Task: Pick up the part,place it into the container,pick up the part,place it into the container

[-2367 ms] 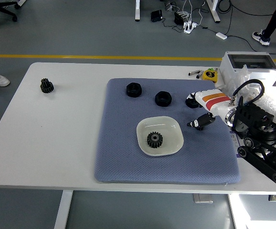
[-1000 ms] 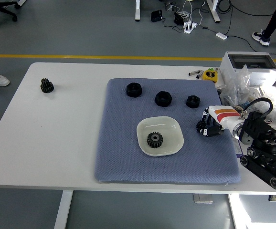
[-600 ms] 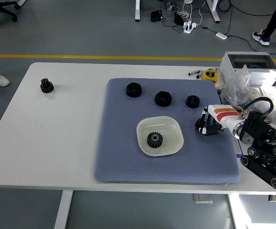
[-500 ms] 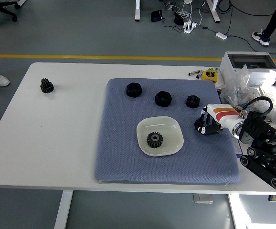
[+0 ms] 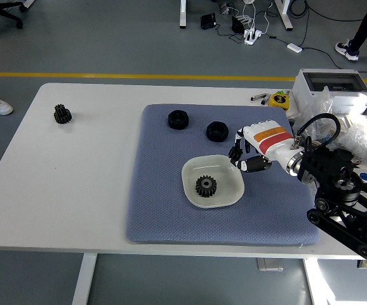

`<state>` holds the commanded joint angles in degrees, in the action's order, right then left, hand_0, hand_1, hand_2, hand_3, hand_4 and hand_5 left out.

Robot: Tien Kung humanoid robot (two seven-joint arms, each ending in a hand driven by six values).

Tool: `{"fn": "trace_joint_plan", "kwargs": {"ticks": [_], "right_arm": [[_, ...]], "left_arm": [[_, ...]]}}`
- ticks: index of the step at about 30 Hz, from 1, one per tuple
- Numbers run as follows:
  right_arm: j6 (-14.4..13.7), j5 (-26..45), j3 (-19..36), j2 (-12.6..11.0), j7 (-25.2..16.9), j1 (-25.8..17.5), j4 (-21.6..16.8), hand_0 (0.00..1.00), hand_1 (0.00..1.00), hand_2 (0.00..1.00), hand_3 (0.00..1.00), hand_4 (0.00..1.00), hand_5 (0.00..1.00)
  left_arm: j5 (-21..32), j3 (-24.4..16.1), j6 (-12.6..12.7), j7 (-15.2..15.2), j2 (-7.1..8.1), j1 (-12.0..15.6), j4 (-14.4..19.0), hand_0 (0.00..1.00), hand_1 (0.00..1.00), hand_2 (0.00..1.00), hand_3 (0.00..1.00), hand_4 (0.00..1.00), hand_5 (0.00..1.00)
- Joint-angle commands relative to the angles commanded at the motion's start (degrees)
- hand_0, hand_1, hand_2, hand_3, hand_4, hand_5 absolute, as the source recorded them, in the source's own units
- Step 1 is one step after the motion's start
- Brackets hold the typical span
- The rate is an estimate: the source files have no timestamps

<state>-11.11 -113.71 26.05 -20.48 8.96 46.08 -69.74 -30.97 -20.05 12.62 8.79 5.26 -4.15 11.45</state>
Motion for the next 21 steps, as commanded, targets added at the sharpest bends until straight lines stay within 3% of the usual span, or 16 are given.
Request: {"fn": "trace_joint_plan", "kwargs": {"ticks": [8,21], "right_arm": [[1.23,-2.15,-4.25,0.70,0.18,0.80,-4.89,0.128,0.289,0.392,0.450,0.703,0.339],[1.38,-2.57,-7.00,2.93,0.42,1.23,-1.27,0.149,0.348,0.438,0.465,0.689,0.342]], "left_arm": [[-0.27,-0.10,-0.01,0.11,0.06,0.02,0.03,0.727,0.725,0.784,0.639,0.706,0.621],[-1.52,-0.83,-0.19,0.54,0.16,0.34,0.12,0.728,0.724,0.783,0.638,0.706,0.623]]}}
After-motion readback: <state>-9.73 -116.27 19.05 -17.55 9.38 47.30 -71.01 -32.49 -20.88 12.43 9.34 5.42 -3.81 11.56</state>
